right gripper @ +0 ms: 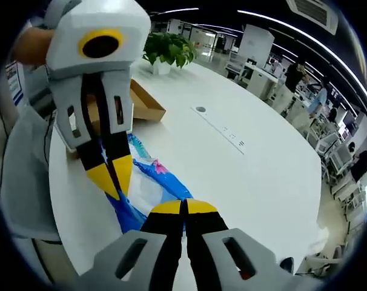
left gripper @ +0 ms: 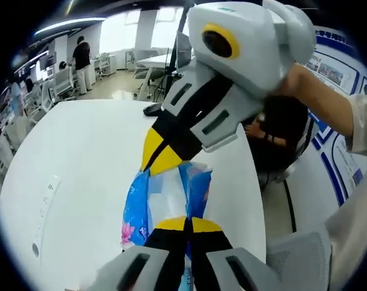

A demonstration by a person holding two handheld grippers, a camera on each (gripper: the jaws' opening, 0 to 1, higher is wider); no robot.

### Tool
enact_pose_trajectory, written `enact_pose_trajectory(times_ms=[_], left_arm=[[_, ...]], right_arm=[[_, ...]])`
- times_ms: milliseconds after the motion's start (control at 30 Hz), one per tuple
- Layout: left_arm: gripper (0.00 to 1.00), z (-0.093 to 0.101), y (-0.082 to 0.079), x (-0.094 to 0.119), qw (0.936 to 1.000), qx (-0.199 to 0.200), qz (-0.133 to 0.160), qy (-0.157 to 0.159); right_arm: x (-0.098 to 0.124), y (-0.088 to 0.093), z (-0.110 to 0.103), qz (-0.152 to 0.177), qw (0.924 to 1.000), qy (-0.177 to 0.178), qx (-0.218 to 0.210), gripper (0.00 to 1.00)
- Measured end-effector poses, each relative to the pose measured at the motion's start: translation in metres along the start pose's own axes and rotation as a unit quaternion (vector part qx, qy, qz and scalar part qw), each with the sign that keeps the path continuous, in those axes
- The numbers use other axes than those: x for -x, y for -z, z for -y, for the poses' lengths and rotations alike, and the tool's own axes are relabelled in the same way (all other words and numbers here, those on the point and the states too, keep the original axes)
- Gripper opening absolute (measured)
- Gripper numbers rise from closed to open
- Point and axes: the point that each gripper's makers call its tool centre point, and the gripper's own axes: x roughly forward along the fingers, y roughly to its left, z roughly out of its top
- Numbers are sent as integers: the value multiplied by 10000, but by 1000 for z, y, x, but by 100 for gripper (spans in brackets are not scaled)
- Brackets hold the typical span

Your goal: Operate the shoe box by opening the lid, removing the specified soft item, and placing it in the target area until the item is outside and the box remains undamaged.

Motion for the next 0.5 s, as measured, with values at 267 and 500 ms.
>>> enact_pose_trajectory(times_ms=[267,500], left_arm=[[0,-2,-5,-21,9998,-26,-143,163],[0,-5,-9,-38,9995,36,-204,259]], right_arm=[[-5,17,12,-93,9999,-43,-25,0],[-11,29,22,-233,9997,-22,37,0]])
